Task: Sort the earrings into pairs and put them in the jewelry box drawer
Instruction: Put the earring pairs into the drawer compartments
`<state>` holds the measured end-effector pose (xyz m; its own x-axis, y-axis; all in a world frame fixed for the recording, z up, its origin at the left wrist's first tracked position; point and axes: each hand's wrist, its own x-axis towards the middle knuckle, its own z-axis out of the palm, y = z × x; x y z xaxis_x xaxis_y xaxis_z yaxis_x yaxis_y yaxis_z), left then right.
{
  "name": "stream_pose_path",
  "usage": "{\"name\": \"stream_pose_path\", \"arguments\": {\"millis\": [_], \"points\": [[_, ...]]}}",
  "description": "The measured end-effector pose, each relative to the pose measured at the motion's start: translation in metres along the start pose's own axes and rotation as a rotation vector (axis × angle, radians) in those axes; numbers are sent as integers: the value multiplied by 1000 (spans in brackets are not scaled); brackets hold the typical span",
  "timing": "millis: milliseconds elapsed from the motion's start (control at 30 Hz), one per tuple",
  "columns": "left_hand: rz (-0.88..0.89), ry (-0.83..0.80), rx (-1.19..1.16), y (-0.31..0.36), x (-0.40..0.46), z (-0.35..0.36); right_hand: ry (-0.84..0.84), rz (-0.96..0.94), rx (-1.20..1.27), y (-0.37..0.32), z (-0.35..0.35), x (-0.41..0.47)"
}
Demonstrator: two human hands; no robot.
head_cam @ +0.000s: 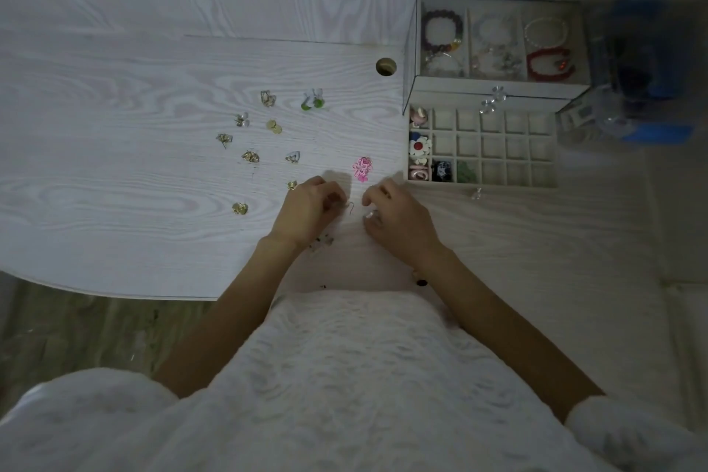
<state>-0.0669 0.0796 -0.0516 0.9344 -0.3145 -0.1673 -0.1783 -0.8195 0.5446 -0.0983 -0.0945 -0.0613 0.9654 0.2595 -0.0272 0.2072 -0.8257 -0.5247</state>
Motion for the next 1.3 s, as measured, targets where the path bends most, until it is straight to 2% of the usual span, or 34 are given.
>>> {"name": "stream_pose_path", "arguments": {"millis": [233,367,433,567,667,733,867,1067,1300], "points": [[-41,4,-36,0,1,2,-31,-55,53,4,2,-1],[-6,11,-23,2,3,5,-5,0,75,11,-13,-3],[14,20,-19,3,5,7,49,46,136,14,-25,-3],[28,52,-54,7,10,8,277,204,360,28,-58,9],[44,64,-47,10,12,9,381,312,407,47,-76,27],[33,62,-57,10,13,10,407,335,378,59,-78,40],[21,115,-141,15,17,9,346,314,243,71,-72,48],[117,203,-299,57,53,0,348,290,37,77,-69,42],[219,136,-162,106,106,22,332,322,-2,78,-69,35]]}}
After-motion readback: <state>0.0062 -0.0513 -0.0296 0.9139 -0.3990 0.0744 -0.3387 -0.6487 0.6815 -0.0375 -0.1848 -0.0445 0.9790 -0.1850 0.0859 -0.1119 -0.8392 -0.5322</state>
